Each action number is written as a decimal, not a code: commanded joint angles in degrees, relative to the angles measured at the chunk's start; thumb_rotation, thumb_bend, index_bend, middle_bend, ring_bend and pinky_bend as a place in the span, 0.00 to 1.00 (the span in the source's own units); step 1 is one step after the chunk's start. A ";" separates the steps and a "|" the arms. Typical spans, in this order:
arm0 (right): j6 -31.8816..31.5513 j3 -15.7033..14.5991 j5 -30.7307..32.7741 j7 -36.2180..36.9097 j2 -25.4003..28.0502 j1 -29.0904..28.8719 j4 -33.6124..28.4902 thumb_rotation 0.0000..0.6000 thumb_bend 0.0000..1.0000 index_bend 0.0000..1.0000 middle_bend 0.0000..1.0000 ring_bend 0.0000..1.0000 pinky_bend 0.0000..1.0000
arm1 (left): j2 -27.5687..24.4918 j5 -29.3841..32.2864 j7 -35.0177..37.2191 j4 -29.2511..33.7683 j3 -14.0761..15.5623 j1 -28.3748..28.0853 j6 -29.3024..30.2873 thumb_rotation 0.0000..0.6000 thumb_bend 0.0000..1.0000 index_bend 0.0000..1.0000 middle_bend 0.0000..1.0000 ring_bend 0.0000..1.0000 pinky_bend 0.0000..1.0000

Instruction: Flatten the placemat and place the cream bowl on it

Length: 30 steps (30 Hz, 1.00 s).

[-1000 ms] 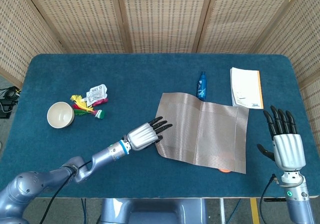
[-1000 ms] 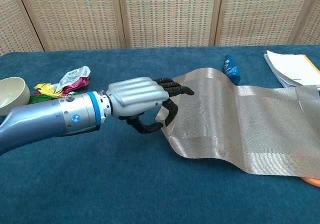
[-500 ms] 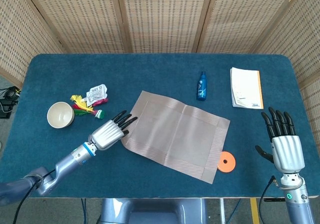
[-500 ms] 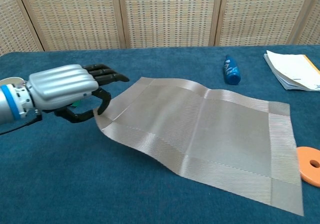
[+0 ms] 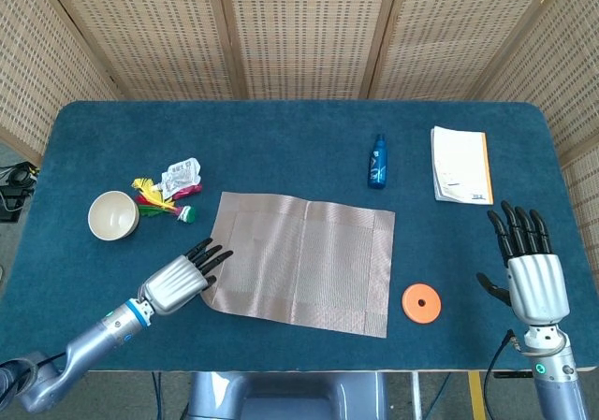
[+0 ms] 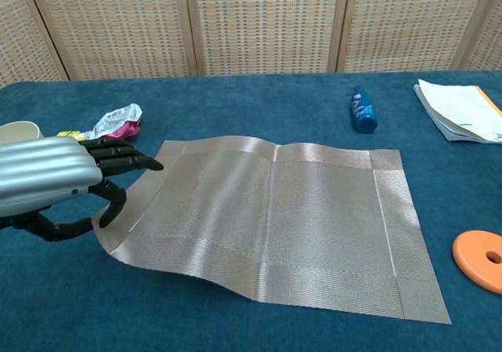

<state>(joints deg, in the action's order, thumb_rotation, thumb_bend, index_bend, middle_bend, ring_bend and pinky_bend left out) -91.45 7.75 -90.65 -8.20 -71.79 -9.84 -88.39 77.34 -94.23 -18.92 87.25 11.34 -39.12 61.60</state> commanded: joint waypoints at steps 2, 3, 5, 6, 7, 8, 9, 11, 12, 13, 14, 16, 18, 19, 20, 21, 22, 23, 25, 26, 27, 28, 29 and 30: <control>-0.02 0.05 0.08 0.08 0.06 0.05 -0.03 1.00 0.00 0.06 0.00 0.00 0.00 | -1.32 -1.10 -1.71 2.14 0.73 0.49 -1.29 1.00 0.55 0.83 0.00 0.00 0.00; -0.01 0.06 0.08 0.08 0.08 0.06 -0.02 1.00 0.00 0.06 0.00 0.00 0.00 | -1.42 -1.07 -2.13 2.44 0.67 0.64 -1.55 1.00 0.55 0.83 0.00 0.00 0.00; -0.02 0.08 0.07 0.10 0.11 0.07 -0.01 1.00 0.00 0.06 0.00 0.00 0.00 | -1.68 -0.93 -2.18 3.09 0.74 0.77 -2.25 1.00 0.55 0.83 0.00 0.00 0.00; -0.03 0.11 0.09 0.15 0.13 0.08 -0.02 1.00 0.00 0.06 0.00 0.00 0.00 | -1.92 -0.99 -2.13 3.52 0.90 0.80 -2.76 1.00 0.55 0.83 0.00 0.00 0.00; -0.06 0.14 0.10 0.16 0.14 0.09 0.00 1.00 0.00 0.06 0.00 0.00 0.00 | -2.11 -1.14 -2.10 3.82 1.07 0.81 -3.13 1.00 0.55 0.83 0.00 0.00 0.00; -0.08 0.16 0.11 0.18 0.15 0.10 0.03 1.00 0.00 0.06 0.00 0.00 0.00 | -2.30 -1.27 -2.13 4.09 1.18 0.84 -3.42 1.00 0.55 0.83 0.00 0.00 0.00; -0.10 0.18 0.12 0.21 0.16 0.11 0.02 1.00 0.00 0.06 0.00 0.00 0.00 | -2.47 -1.36 -2.34 4.30 1.27 0.91 -3.65 1.00 0.55 0.83 0.00 0.00 0.00; -0.12 0.21 0.15 0.28 0.20 0.14 0.00 1.00 0.00 0.06 0.00 0.00 0.00 | -2.76 -1.37 -3.49 4.66 1.43 1.24 -4.00 1.00 0.55 0.83 0.00 0.00 0.00; -0.12 0.22 0.15 0.28 0.23 0.15 0.00 1.00 0.00 0.06 0.00 0.00 0.00 | -2.85 -1.18 -4.17 4.96 1.39 1.50 -4.19 1.00 0.55 0.83 0.00 0.00 0.00; -0.13 0.22 0.13 0.28 0.23 0.15 0.01 1.00 0.00 0.06 0.00 0.00 0.00 | -2.87 -1.07 -4.43 5.09 1.35 1.61 -4.30 1.00 0.55 0.83 0.00 0.00 0.00; -0.14 0.22 0.11 0.27 0.23 0.15 0.01 1.00 0.00 0.06 0.00 0.00 0.00 | -2.89 -0.93 -4.76 5.23 1.28 1.75 -4.47 1.00 0.55 0.83 0.00 0.00 0.00; -0.15 0.22 0.10 0.31 0.24 0.17 -0.05 1.00 0.00 0.06 0.00 0.00 0.00 | -2.96 -0.70 -5.30 5.44 1.14 1.95 -4.85 1.00 0.55 0.83 0.00 0.00 0.00; -0.19 0.23 0.07 0.27 0.25 0.19 -0.05 1.00 0.00 0.06 0.00 0.00 0.00 | -3.08 -0.53 -5.73 5.69 1.08 2.15 -5.21 1.00 0.55 0.83 0.00 0.00 0.00; -0.24 0.25 0.07 0.24 0.27 0.21 -0.07 1.00 0.00 0.06 0.00 0.00 0.00 | -3.36 -0.45 -6.15 5.99 1.25 2.31 -5.45 1.00 0.55 0.83 0.00 0.00 0.00; -0.26 0.27 0.08 0.23 0.29 0.22 -0.10 1.00 0.00 0.06 0.00 0.00 0.00 | -3.61 -0.31 -6.60 6.29 1.27 2.47 -5.57 1.00 0.55 0.83 0.00 0.00 0.00; -0.26 0.29 0.11 0.24 0.31 0.23 -0.12 1.00 0.00 0.06 0.00 0.00 0.00 | -3.90 -0.15 -7.34 6.60 1.28 2.72 -5.64 1.00 0.55 0.83 0.00 0.00 0.00; -0.25 0.29 0.11 0.27 0.33 0.24 -0.13 1.00 0.00 0.06 0.00 0.00 0.00 | -4.06 -0.01 -7.83 6.80 1.25 2.89 -5.71 1.00 0.55 0.83 0.00 0.00 0.00; -0.24 0.30 0.12 0.28 0.33 0.24 -0.13 1.00 0.00 0.06 0.00 0.00 0.00 | -4.15 0.10 -8.10 6.92 1.24 3.01 -5.78 1.00 0.55 0.83 0.00 0.00 0.00; -0.19 0.29 0.15 0.32 0.35 0.25 -0.14 1.00 0.00 0.06 0.00 0.00 0.00 | -4.50 0.58 -8.84 7.37 1.30 3.46 -6.08 1.00 0.55 0.83 0.00 0.00 0.00; -0.17 0.30 0.16 0.35 0.37 0.25 -0.15 1.00 0.00 0.06 0.00 0.00 0.00 | -4.61 0.79 -9.21 7.57 1.29 3.63 -6.21 1.00 0.55 0.83 0.00 0.00 0.00; -0.18 0.31 0.15 0.36 0.39 0.25 -0.15 1.00 0.00 0.06 0.00 0.00 0.00 | -4.73 1.03 -9.80 7.79 1.28 3.85 -6.40 1.00 0.55 0.83 0.00 0.00 0.00; -0.18 0.31 0.15 0.35 0.39 0.25 -0.16 1.00 0.00 0.06 0.00 0.00 0.00 | -4.80 1.22 -10.25 7.97 1.28 4.00 -6.57 1.00 0.55 0.83 0.00 0.00 0.00; -0.19 0.31 0.14 0.36 0.39 0.26 -0.17 1.00 0.00 0.06 0.00 0.00 0.00 | -4.88 1.44 -10.66 8.18 1.26 4.13 -6.76 1.00 0.55 0.83 0.00 0.00 0.00; -0.19 0.31 0.13 0.36 0.40 0.27 -0.19 1.00 0.00 0.06 0.00 0.00 0.00 | -4.99 1.71 -11.15 8.51 1.20 4.26 -7.01 1.00 0.55 0.83 0.00 0.00 0.00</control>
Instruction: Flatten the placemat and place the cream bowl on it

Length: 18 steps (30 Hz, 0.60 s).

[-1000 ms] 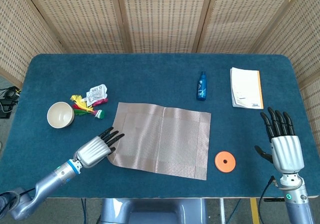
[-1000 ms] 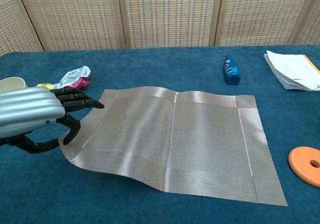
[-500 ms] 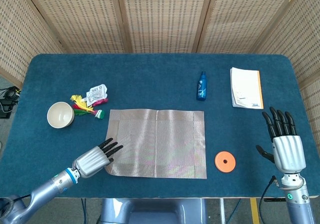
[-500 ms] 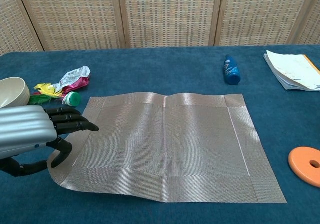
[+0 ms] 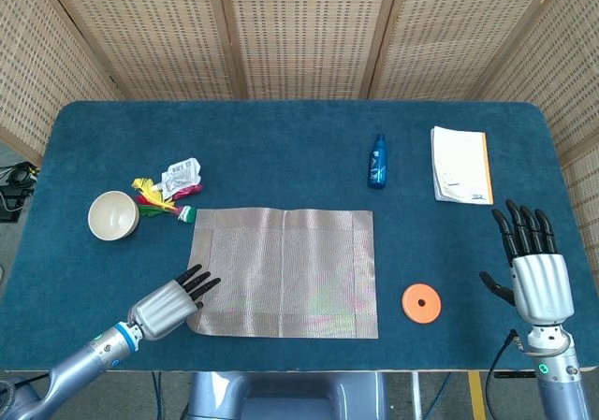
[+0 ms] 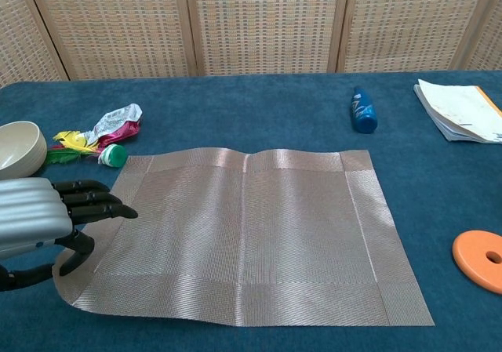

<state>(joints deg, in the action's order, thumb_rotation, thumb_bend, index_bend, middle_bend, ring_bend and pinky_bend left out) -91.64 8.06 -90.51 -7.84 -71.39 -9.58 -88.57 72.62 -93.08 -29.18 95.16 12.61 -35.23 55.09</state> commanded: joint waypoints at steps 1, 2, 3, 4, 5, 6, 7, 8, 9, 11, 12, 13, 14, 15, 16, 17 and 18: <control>-0.02 0.01 -0.01 -0.01 0.02 0.02 -0.01 1.00 0.00 0.06 0.00 0.00 0.00 | -0.33 0.71 -1.19 0.83 -0.09 0.47 -0.66 1.00 0.55 0.83 0.00 0.00 0.00; -0.03 0.00 -0.03 -0.01 0.02 0.03 -0.02 1.00 0.00 0.06 0.00 0.00 0.00 | -0.39 0.78 -1.52 1.01 -0.12 0.57 -0.77 1.00 0.55 0.83 0.00 0.00 0.00; -0.04 -0.01 -0.03 0.00 0.02 0.04 -0.04 1.00 0.00 0.06 0.00 0.00 0.00 | -0.48 0.90 -1.98 1.21 -0.19 0.72 -0.84 1.00 0.55 0.83 0.00 0.00 0.00; -0.05 0.00 -0.06 -0.02 0.02 0.04 -0.04 1.00 0.00 0.06 0.00 0.00 0.00 | -0.57 1.00 -2.30 1.39 -0.22 0.82 -0.93 1.00 0.55 0.83 0.00 0.00 0.00; -0.06 0.01 -0.06 -0.05 0.02 0.04 -0.04 1.00 0.00 0.06 0.00 0.00 0.00 | -0.67 1.12 -2.51 1.59 -0.25 0.91 -1.04 1.00 0.55 0.83 0.00 0.00 0.00; -0.08 0.03 -0.06 -0.06 0.03 0.04 -0.04 1.00 0.00 0.06 0.00 0.00 0.00 | -0.78 1.25 -2.73 1.80 -0.28 1.00 -1.16 1.00 0.55 0.83 0.00 0.00 0.00; -0.09 0.03 -0.07 -0.06 0.03 0.05 -0.03 1.00 0.00 0.06 0.00 0.00 0.00 | -0.96 1.48 -3.05 2.08 -0.24 1.11 -1.42 1.00 0.55 0.83 0.00 0.00 0.00; -0.09 0.03 -0.07 -0.02 0.04 0.06 -0.05 1.00 0.00 0.06 0.00 0.00 0.00 | -1.20 1.86 -2.94 2.53 -0.09 1.17 -1.92 1.00 0.55 0.83 0.00 0.00 0.00; -0.08 0.04 -0.06 -0.01 0.04 0.06 -0.05 1.00 0.00 0.06 0.00 0.00 0.00 | -1.45 2.14 -2.79 2.98 -0.01 1.14 -2.37 1.00 0.55 0.83 0.00 0.00 0.00; -0.06 0.05 -0.05 -0.04 0.04 0.05 -0.03 1.00 0.00 0.06 0.00 0.00 0.00 | -1.83 2.18 -2.58 3.48 0.14 1.04 -2.95 1.00 0.55 0.83 0.00 0.00 0.00; -0.01 0.04 -0.05 -0.02 0.04 0.04 -0.03 1.00 0.00 0.06 0.00 0.00 0.00 | -2.02 2.00 -2.80 3.55 0.21 1.07 -3.05 1.00 0.55 0.83 0.00 0.00 0.00; -0.01 0.03 -0.06 -0.04 0.04 0.04 -0.01 1.00 0.00 0.06 0.00 0.00 0.00 | -2.11 1.97 -2.80 3.70 0.25 1.18 -3.06 1.00 0.55 0.83 0.00 0.00 0.00; -0.02 0.04 -0.08 -0.06 0.03 0.04 -0.01 1.00 0.00 0.06 0.00 0.00 0.00 | -2.18 1.99 -2.62 3.87 0.28 1.26 -3.15 1.00 0.55 0.82 0.00 0.00 0.00; -0.04 0.04 -0.08 -0.06 0.03 0.05 -0.01 1.00 0.00 0.06 0.00 0.00 0.00 | -2.24 1.95 -2.46 3.97 0.27 1.29 -3.23 1.00 0.55 0.82 0.00 0.00 0.00; -0.05 0.04 -0.11 -0.07 0.03 0.04 -0.02 1.00 0.00 0.06 0.00 0.00 0.00 | -2.32 1.83 -2.28 4.09 0.27 1.29 -3.31 1.00 0.55 0.82 0.00 0.00 0.00; -0.06 0.04 -0.11 -0.07 0.04 0.05 -0.04 1.00 0.00 0.06 0.00 0.00 0.00 | -2.40 1.65 -2.21 4.15 0.28 1.31 -3.33 1.00 0.55 0.82 0.00 0.00 0.00; -0.03 0.03 -0.11 -0.06 0.04 0.06 -0.07 1.00 0.00 0.06 0.00 0.00 0.00 | -2.49 1.37 -2.45 4.15 0.27 1.38 -3.23 1.00 0.55 0.82 0.00 0.00 0.00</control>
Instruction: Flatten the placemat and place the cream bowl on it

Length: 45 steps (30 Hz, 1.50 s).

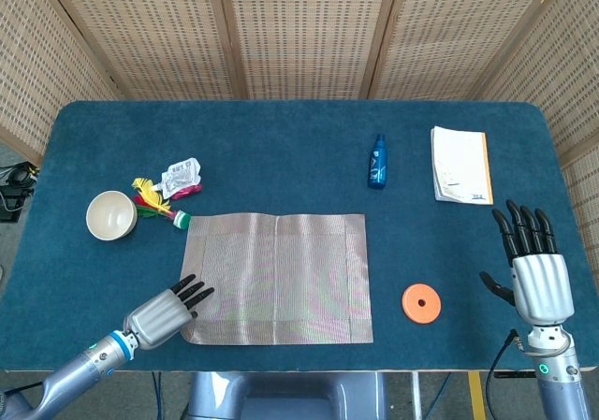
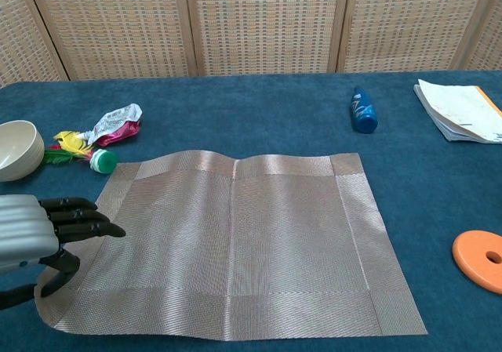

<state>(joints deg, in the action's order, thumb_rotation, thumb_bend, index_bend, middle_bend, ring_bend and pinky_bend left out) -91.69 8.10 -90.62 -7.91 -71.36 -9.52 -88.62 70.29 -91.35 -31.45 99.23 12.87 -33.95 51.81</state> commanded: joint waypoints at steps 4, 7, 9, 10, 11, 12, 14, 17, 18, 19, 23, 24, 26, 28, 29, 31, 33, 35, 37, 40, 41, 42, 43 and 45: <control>0.01 -0.06 -0.09 -0.06 0.03 0.02 -0.10 1.00 0.00 0.06 0.00 0.00 0.00 | -0.35 -0.06 -0.68 0.16 -0.32 0.37 -0.08 1.00 0.51 0.73 0.00 0.00 0.00; 0.02 -0.05 -0.09 -0.08 0.03 0.02 -0.13 1.00 0.00 0.06 0.00 0.00 0.00 | -0.81 0.08 0.80 0.63 -0.45 0.38 -0.36 1.00 0.10 0.25 0.00 0.00 0.00; 0.09 -0.06 -0.07 -0.08 0.03 0.01 -0.16 1.00 0.00 0.06 0.00 0.00 0.00 | -1.58 -0.49 2.78 1.17 -0.41 0.18 -0.34 1.00 0.00 0.04 0.00 0.00 0.00; 0.15 -0.08 -0.07 -0.12 0.03 0.00 -0.17 1.00 0.00 0.06 0.00 0.00 0.00 | -2.29 -0.99 4.42 1.60 -0.49 0.11 0.09 1.00 0.00 0.00 0.00 0.00 0.00; 0.16 -0.11 -0.09 -0.14 0.04 0.01 -0.19 1.00 0.00 0.06 0.00 0.00 0.00 | -3.02 -1.39 5.96 2.06 -0.74 0.17 0.96 1.00 0.00 0.00 0.00 0.00 0.00; 0.15 -0.10 -0.11 -0.14 0.04 0.00 -0.23 1.00 0.00 0.06 0.00 0.00 0.00 | -4.02 -2.00 8.28 2.59 -1.20 0.31 2.43 1.00 0.00 0.00 0.00 0.00 0.00; 0.10 -0.10 -0.13 -0.17 0.07 0.03 -0.28 1.00 0.00 0.06 0.00 0.00 0.00 | -5.42 -3.03 12.19 2.84 -2.13 0.59 5.13 1.00 0.00 0.00 0.00 0.00 0.00; 0.12 -0.08 -0.08 -0.11 0.13 0.05 -0.42 1.00 0.00 0.06 0.00 0.00 0.00 | -7.81 -3.08 18.59 2.56 -4.04 1.00 8.85 1.00 0.00 0.00 0.00 0.00 0.00; 0.14 -0.06 -0.05 -0.11 0.15 0.04 -0.46 1.00 0.00 0.06 0.00 0.00 0.00 | -8.69 -2.33 20.49 2.24 -5.04 1.14 9.95 1.00 0.00 0.00 0.00 0.00 0.00; 0.16 -0.07 -0.04 -0.12 0.15 0.05 -0.46 1.00 0.00 0.06 0.00 0.00 0.00 | -9.18 -1.29 21.51 1.83 -5.94 1.36 10.72 1.00 0.00 0.00 0.00 0.00 0.00; 0.16 -0.13 -0.12 -0.08 0.19 0.07 -0.55 1.00 0.00 0.06 0.00 0.00 0.00 | -9.54 5.63 21.75 -0.84 -9.58 2.24 11.74 1.00 0.00 0.00 0.00 0.00 0.00; 0.13 -0.15 -0.19 -0.09 0.20 0.07 -0.57 1.00 0.00 0.06 0.00 0.00 0.00 | -9.33 7.91 21.75 -1.77 -10.44 2.30 11.27 1.00 0.00 0.00 0.00 0.00 0.00; 0.11 -0.18 -0.28 -0.10 0.19 0.07 -0.63 1.00 0.00 0.06 0.00 0.00 0.00 | -8.82 11.54 22.30 -3.82 -11.62 2.19 9.80 1.00 0.00 0.02 0.00 0.00 0.00; 0.11 -0.25 -0.40 -0.21 0.20 0.08 -0.68 1.00 0.00 0.06 0.00 0.00 0.00 | -7.56 17.80 22.90 -8.70 -12.64 1.94 5.99 1.00 0.00 0.08 0.00 0.00 0.00; 0.13 -0.27 -0.43 -0.23 0.18 0.07 -0.69 1.00 0.00 0.06 0.00 0.00 0.00 | -6.54 19.91 22.86 -11.22 -12.84 1.72 4.25 1.00 0.00 0.10 0.00 0.00 0.00; 0.19 -0.31 -0.44 -0.30 0.14 0.06 -0.69 1.00 0.00 0.06 0.00 0.00 0.00 | -4.60 22.62 22.97 -15.24 -13.15 1.65 2.09 1.00 0.00 0.14 0.00 0.00 0.00; 0.26 -0.31 -0.43 -0.36 0.11 0.04 -0.68 1.00 0.00 0.06 0.00 0.00 0.00 | -2.81 24.56 23.50 -18.64 -13.40 1.85 0.72 1.00 0.00 0.15 0.00 0.00 0.00; 0.31 -0.30 -0.37 -0.42 0.09 0.03 -0.68 1.00 0.00 0.06 0.00 0.00 0.00 | -1.22 25.75 24.05 -21.64 -13.50 2.23 -0.11 1.00 0.00 0.16 0.00 0.00 0.00; 0.41 -0.28 -0.30 -0.38 0.09 0.01 -0.70 1.00 0.00 0.06 0.00 0.00 0.00 | 0.26 26.32 24.62 -24.17 -13.63 2.42 -0.87 1.00 0.00 0.17 0.00 0.00 0.00; 0.54 -0.28 -0.25 -0.39 0.06 -0.05 -0.66 1.00 0.00 0.06 0.00 0.00 0.00 | 2.26 26.79 25.36 -27.67 -13.82 2.54 -2.14 1.00 0.00 0.19 0.00 0.00 0.00; 0.55 -0.28 -0.25 -0.38 0.06 -0.05 -0.65 1.00 0.00 0.06 0.00 0.00 0.00 | 2.85 26.94 25.39 -28.66 -13.85 2.47 -2.68 1.00 0.00 0.19 0.00 0.00 0.00; 0.55 -0.28 -0.25 -0.36 0.07 -0.05 -0.64 1.00 0.00 0.06 0.00 0.00 0.00 | 3.32 27.04 25.40 -29.42 -13.91 2.39 -3.11 1.00 0.00 0.20 0.00 0.00 0.00; 0.53 -0.26 -0.23 -0.30 0.08 -0.04 -0.64 1.00 0.00 0.06 0.00 0.00 0.00 | 3.89 27.29 25.34 -30.28 -13.91 2.28 -3.83 1.00 0.00 0.22 0.00 0.00 0.00; 0.51 -0.21 -0.16 -0.19 0.14 -0.03 -0.64 1.00 0.00 0.06 0.00 0.00 0.00 | 5.05 27.54 25.32 -31.84 -14.06 2.01 -4.97 1.00 0.00 0.24 0.00 0.00 0.00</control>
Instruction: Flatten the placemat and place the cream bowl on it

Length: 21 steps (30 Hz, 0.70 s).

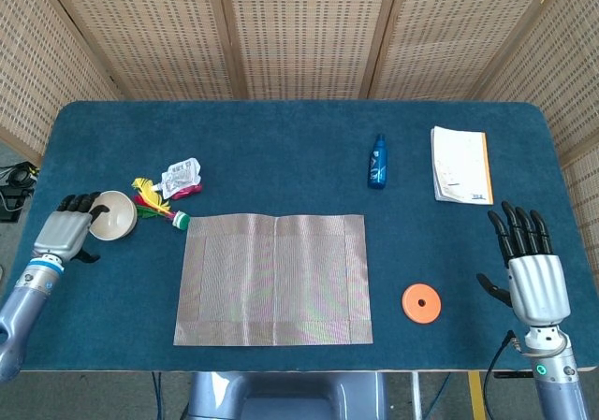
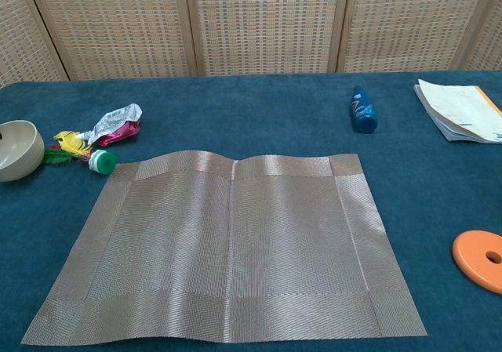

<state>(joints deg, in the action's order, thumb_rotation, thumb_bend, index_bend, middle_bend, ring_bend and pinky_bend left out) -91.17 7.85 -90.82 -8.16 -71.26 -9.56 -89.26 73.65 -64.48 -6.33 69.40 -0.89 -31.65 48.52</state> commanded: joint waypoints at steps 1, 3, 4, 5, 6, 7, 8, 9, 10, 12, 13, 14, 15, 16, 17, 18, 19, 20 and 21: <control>-0.01 0.05 0.08 0.11 0.05 0.01 0.00 1.00 0.00 0.06 0.00 0.00 0.00 | 2.15 0.63 0.25 -2.61 -0.36 -0.39 -2.04 1.00 0.00 0.26 0.00 0.00 0.00; 0.02 0.05 0.10 0.21 0.08 0.02 -0.02 1.00 0.00 0.06 0.00 0.00 0.00 | 2.93 0.48 0.38 -3.70 -0.49 -0.56 -2.51 1.00 0.00 0.28 0.00 0.00 0.00; 0.06 0.03 0.11 0.30 0.11 0.02 -0.02 1.00 0.00 0.06 0.00 0.00 0.00 | 3.72 0.20 0.67 -4.78 -0.67 -0.69 -2.66 1.00 0.00 0.29 0.00 0.00 0.00; 0.12 0.01 0.11 0.37 0.12 0.00 -0.04 1.00 0.00 0.06 0.00 0.00 0.00 | 4.55 0.03 0.96 -5.92 -0.85 -0.82 -2.83 1.00 0.00 0.31 0.00 0.00 0.00; 0.14 0.01 0.12 0.39 0.13 -0.01 -0.04 1.00 0.00 0.06 0.00 0.00 0.00 | 5.39 0.13 1.09 -7.20 -0.99 -0.97 -3.38 1.00 0.00 0.33 0.00 0.00 0.00; 0.14 0.02 0.13 0.38 0.14 0.00 -0.02 1.00 0.00 0.06 0.00 0.00 0.00 | 5.84 0.14 1.13 -7.87 -1.10 -1.05 -3.61 1.00 0.01 0.35 0.00 0.00 0.00; 0.13 0.03 0.15 0.39 0.14 0.00 -0.02 1.00 0.00 0.06 0.00 0.00 0.00 | 6.27 0.03 1.15 -8.45 -1.23 -1.08 -3.58 1.00 0.05 0.39 0.00 0.00 0.00; 0.12 0.05 0.17 0.41 0.14 0.01 -0.01 1.00 0.00 0.06 0.00 0.00 0.00 | 6.57 -0.11 1.17 -8.85 -1.32 -1.08 -3.43 1.00 0.12 0.44 0.00 0.00 0.00; 0.13 0.07 0.21 0.45 0.15 0.00 0.01 1.00 0.00 0.06 0.00 0.00 0.00 | 7.00 -0.35 1.21 -9.44 -1.42 -1.04 -3.16 1.00 0.19 0.48 0.00 0.00 0.00; 0.16 0.09 0.27 0.53 0.16 0.00 0.02 1.00 0.00 0.06 0.00 0.00 0.00 | 7.57 -0.65 1.40 -10.22 -1.61 -0.96 -2.82 1.00 0.34 0.55 0.00 0.00 0.00; 0.20 0.10 0.34 0.63 0.17 0.00 0.04 1.00 0.00 0.06 0.00 0.00 0.00 | 7.87 -0.85 1.72 -10.66 -1.79 -0.88 -2.63 1.00 0.40 0.59 0.00 0.00 0.00; 0.24 0.11 0.37 0.72 0.18 -0.01 0.07 1.00 0.00 0.06 0.00 0.00 0.00 | 8.03 -1.09 2.15 -10.96 -2.01 -0.80 -2.29 1.00 0.43 0.61 0.00 0.00 0.00; 0.27 0.12 0.37 0.79 0.18 -0.04 0.09 1.00 0.00 0.06 0.00 0.00 0.00 | 8.15 -1.48 2.58 -11.26 -2.11 -0.69 -2.01 1.00 0.45 0.64 0.00 0.00 0.00; 0.30 0.11 0.36 0.84 0.17 -0.05 0.11 1.00 0.00 0.06 0.00 0.00 0.00 | 8.16 -1.77 2.82 -11.37 -2.19 -0.61 -1.76 1.00 0.46 0.66 0.00 0.00 0.00; 0.30 0.09 0.34 0.89 0.17 -0.06 0.10 1.00 0.00 0.06 0.00 0.00 0.00 | 8.11 -2.05 3.08 -11.36 -2.26 -0.53 -1.57 1.00 0.47 0.67 0.00 0.00 0.00; 0.31 0.08 0.31 0.98 0.18 -0.06 0.09 1.00 0.00 0.06 0.00 0.00 0.00 | 8.02 -2.46 3.43 -11.22 -2.34 -0.41 -1.20 1.00 0.48 0.68 0.00 0.00 0.00; 0.32 0.07 0.31 1.04 0.19 -0.06 0.08 1.00 0.00 0.06 0.00 0.00 0.00 | 7.91 -2.78 3.67 -11.07 -2.41 -0.32 -0.90 1.00 0.49 0.69 0.00 0.00 0.00; 0.32 0.07 0.31 1.08 0.21 -0.06 0.07 1.00 0.00 0.06 0.00 0.00 0.00 | 7.77 -3.08 3.89 -10.88 -2.48 -0.22 -0.57 1.00 0.51 0.70 0.00 0.00 0.00; 0.29 0.05 0.29 1.12 0.23 -0.04 0.05 1.00 0.00 0.06 0.00 0.00 0.00 | 7.57 -3.49 4.16 -10.58 -2.57 -0.09 -0.11 1.00 0.52 0.71 0.00 0.00 0.00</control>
<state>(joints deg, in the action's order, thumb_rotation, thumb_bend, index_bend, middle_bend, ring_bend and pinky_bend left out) -90.88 7.91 -90.53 -7.05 -71.04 -9.60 -89.21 81.44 -67.61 -2.47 58.52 -3.32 -31.91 47.99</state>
